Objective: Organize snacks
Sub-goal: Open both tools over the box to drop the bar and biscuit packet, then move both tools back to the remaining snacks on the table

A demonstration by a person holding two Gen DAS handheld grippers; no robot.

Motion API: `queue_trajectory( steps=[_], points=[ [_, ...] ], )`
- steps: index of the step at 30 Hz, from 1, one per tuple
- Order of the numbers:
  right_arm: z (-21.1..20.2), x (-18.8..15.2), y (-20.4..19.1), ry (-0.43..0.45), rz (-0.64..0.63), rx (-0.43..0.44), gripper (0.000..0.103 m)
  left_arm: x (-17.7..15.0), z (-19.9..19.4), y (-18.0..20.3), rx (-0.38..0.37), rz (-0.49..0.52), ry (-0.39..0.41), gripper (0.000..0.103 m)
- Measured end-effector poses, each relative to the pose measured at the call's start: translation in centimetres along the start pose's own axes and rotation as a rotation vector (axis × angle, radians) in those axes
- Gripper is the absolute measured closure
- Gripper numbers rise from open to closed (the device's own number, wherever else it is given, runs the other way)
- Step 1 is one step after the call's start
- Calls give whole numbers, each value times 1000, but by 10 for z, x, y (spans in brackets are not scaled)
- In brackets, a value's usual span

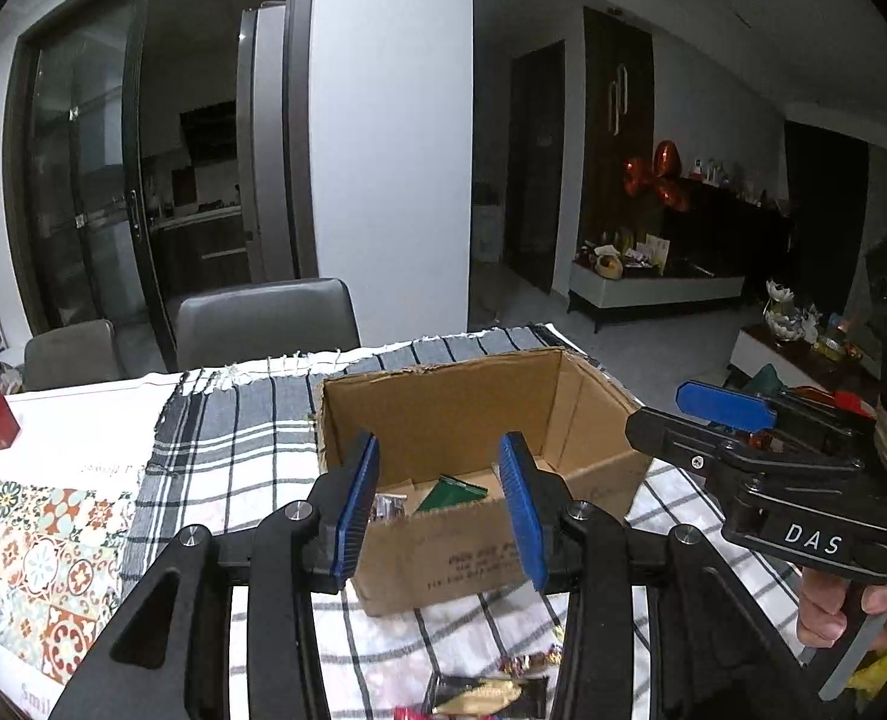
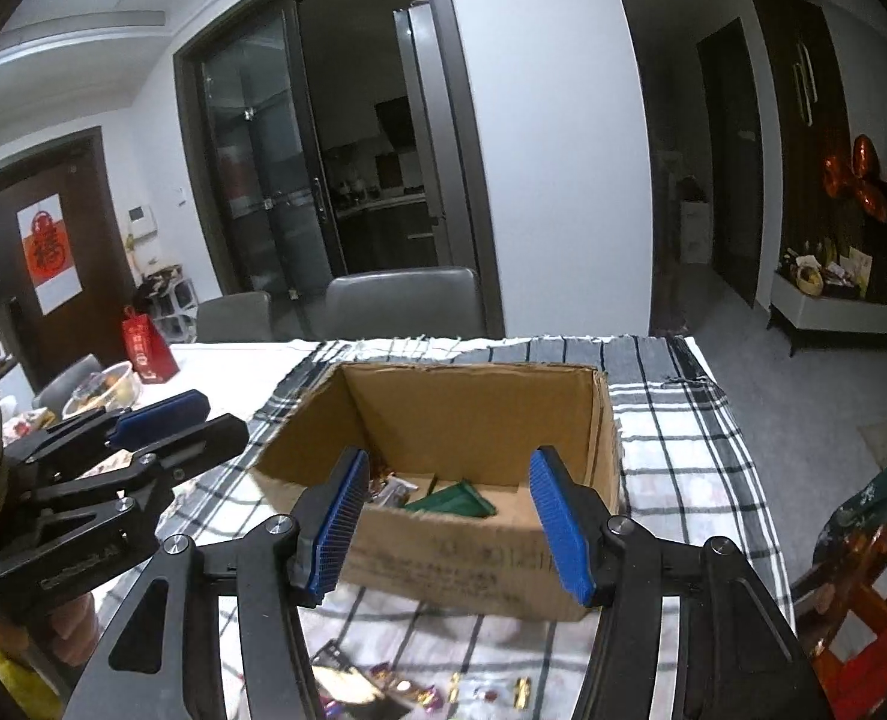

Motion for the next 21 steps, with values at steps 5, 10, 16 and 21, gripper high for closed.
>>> queue_trajectory(
  steps=[5,10,16,21],
  points=[
    [-19,-8,-12,15,-15,8,46,-13,-26,3,2,-13,12,60],
    [-35,-22,-25,15,-26,21,46,-31,-46,2,12,-17,9,59],
    [-47,-45,-42,1,-60,27,46,-57,-68,0,31,-22,0,52],
    [-53,-70,-52,-34,-91,37,46,-80,-82,0,54,-4,-13,46]
  ],
)
Point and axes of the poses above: each gripper's, at about its wrist camera, not at the fingertips, and z roughly the way its jaws point, y to its right, x to its top, the point moved 6 cm from there along z, roughly the way its jaws point, and after that the axes turned 2 degrees about z, right-handed, at the moved point
